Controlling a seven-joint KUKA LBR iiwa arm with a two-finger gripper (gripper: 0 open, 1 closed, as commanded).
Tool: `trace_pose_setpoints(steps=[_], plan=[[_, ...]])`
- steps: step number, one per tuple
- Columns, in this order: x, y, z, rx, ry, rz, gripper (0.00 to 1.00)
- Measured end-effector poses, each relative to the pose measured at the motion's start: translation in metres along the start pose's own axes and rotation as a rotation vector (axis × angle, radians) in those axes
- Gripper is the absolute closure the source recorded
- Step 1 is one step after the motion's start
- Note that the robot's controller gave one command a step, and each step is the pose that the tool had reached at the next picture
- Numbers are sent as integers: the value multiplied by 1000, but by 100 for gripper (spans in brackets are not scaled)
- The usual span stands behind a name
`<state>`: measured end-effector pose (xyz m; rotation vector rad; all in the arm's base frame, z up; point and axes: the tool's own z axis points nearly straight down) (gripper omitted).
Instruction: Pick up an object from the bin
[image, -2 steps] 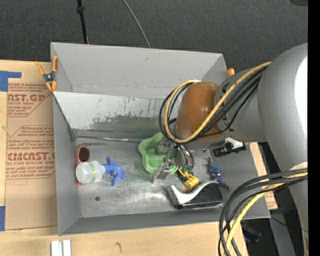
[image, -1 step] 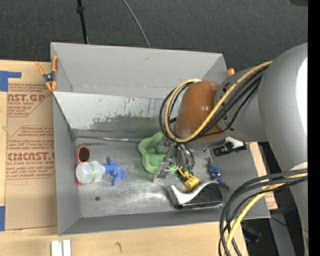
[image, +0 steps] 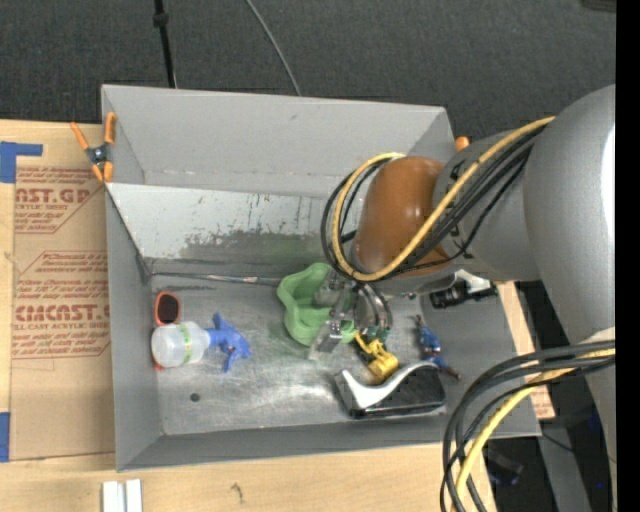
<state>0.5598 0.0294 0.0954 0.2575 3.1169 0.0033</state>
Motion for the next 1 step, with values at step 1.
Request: trace_pose_setpoints(steps=[1], plan=[[1,0,-18,1,8,-1,100]])
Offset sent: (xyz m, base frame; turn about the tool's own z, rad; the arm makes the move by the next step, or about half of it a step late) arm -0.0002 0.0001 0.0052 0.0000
